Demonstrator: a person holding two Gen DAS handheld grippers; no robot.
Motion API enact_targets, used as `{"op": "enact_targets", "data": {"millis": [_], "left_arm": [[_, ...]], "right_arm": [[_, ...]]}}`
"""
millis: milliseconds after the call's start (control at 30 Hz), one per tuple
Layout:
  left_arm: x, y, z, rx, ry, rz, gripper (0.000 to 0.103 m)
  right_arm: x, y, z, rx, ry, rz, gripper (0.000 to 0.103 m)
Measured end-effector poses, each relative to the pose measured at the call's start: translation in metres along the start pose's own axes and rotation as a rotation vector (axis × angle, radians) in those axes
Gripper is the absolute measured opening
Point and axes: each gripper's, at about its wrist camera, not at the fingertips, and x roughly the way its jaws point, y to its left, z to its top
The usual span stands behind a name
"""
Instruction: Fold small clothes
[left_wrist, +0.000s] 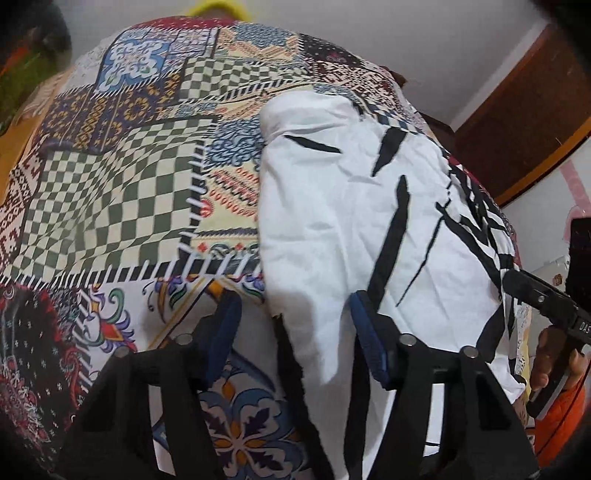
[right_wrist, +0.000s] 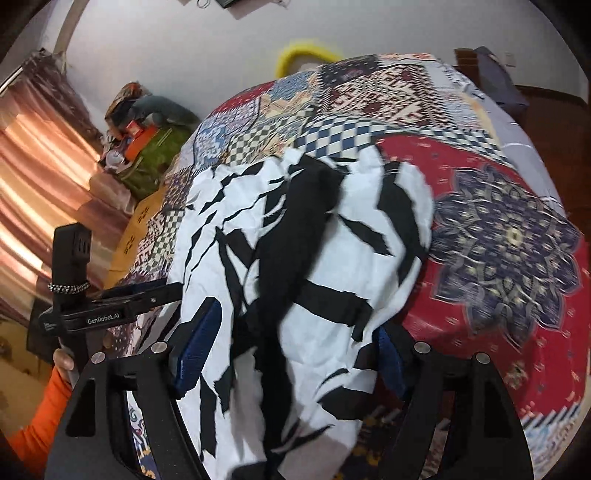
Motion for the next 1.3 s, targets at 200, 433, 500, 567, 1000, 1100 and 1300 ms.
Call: {"op": "enact_targets", "data": {"millis": [200, 433, 500, 567, 1000, 1100, 1300], "left_arm": [[0.0, -0.007, 0.002, 0.021, -0.003, -0.047, 0.02], [-0.026, -0.017, -0.001, 0.046, -0.075, -0.017, 0.005], [-0.043, -0.019, -0.002, 0.055, -0.112, -0.003, 0.005], [-0.062, -0.021, -0.005, 0.065, -0.149, 0.009, 0.005], [-0.189, 0.022, -0.03, 0.053, -0.367, 0.103, 0.005], [-0.21, 0.046, -0.039, 0.024, -0.39, 0.119, 0.005], [-0.23, 0.104, -0.056, -0.048, -0.393, 0.17, 0.005]], "right_arm": [[0.014, 0.011, 0.001, -0.053, 0.025, -0.061, 0.041], [-0.001, 0.024, 0.003, -0.082, -0.013, -0.06, 0.013], [-0.009, 0.034, 0.003, -0.095, -0.032, -0.056, 0.013], [-0.019, 0.048, 0.003, -0.116, -0.054, -0.052, 0.012], [-0.041, 0.164, 0.007, -0.267, -0.151, 0.009, 0.012], [-0.03, 0.189, 0.006, -0.295, -0.144, 0.03, 0.012], [0.011, 0.232, 0.0, -0.325, -0.098, 0.071, 0.012]]}}
